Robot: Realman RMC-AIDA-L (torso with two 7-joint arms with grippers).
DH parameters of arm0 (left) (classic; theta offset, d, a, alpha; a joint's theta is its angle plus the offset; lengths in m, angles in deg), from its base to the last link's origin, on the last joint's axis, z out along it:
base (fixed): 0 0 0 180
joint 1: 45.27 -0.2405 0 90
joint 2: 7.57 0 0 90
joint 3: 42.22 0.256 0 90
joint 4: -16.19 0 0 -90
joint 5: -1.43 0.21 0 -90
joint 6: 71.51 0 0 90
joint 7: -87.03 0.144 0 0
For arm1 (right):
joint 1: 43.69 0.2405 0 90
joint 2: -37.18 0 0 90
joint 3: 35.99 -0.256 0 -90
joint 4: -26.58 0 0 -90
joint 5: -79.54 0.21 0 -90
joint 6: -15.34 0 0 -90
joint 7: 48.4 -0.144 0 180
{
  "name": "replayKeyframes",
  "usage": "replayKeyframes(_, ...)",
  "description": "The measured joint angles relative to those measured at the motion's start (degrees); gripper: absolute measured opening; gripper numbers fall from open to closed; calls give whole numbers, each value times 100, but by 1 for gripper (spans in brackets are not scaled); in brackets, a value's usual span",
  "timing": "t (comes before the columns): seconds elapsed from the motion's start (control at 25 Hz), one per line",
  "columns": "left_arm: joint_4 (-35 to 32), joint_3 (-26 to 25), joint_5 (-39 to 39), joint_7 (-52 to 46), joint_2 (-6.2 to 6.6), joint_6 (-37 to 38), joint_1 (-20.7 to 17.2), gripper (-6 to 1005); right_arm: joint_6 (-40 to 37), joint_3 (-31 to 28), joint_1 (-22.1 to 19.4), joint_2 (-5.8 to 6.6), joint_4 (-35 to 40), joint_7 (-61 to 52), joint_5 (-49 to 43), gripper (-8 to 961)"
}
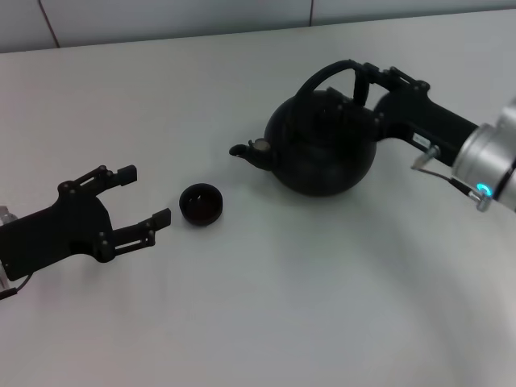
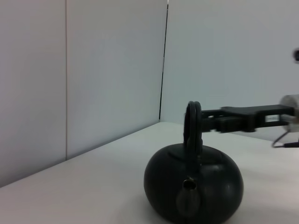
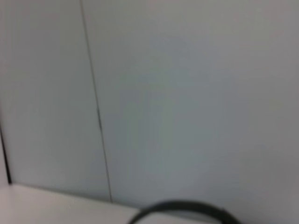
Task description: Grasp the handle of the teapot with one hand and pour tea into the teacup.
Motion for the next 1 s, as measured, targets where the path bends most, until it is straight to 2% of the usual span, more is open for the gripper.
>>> replayKeyframes(0.12, -71, 0, -8, -91, 0, 42, -11, 869, -563, -117, -519, -33, 512, -11, -24, 774)
replayKeyframes(0.24, -82, 2, -8, -107, 0, 92, -12, 870, -892, -212, -599, -28, 605, -11, -16, 776)
replayKeyframes(0.44, -134, -3, -8, -117, -1, 349, -7, 870, -1315, -204, -469, -1, 608, 102, -51, 777)
replayKeyframes(0.6, -160, -4, -8, -123, 30, 945, -18, 869, -1774, -19, -240, 31, 669, 261, -467, 777)
replayKeyframes(0.64, -181, -5, 1, -137, 78, 1294, -21, 869, -1913, -6, -150, 60, 920, -23, -1123, 777)
replayKeyframes(0.68, -181, -5, 1, -137, 78, 1294, -21, 869, -1913, -6, -150, 60, 920, -23, -1123, 777)
replayKeyframes(0.76, -232, -5, 22, -185, 214, 1873, -36, 870, -2309, -145, -81, 102, 1554, -868, -2686, 777)
replayKeyframes(0.96, -233, -7, 12, -189, 280, 2047, -42, 870, -2606, -331, -82, 93, 1889, -1343, -3376, 777)
replayKeyframes(1.0, -233, -12, 8, -190, 337, 2154, -50, 870, -2784, -434, -129, 56, 1995, -1432, -3559, 777)
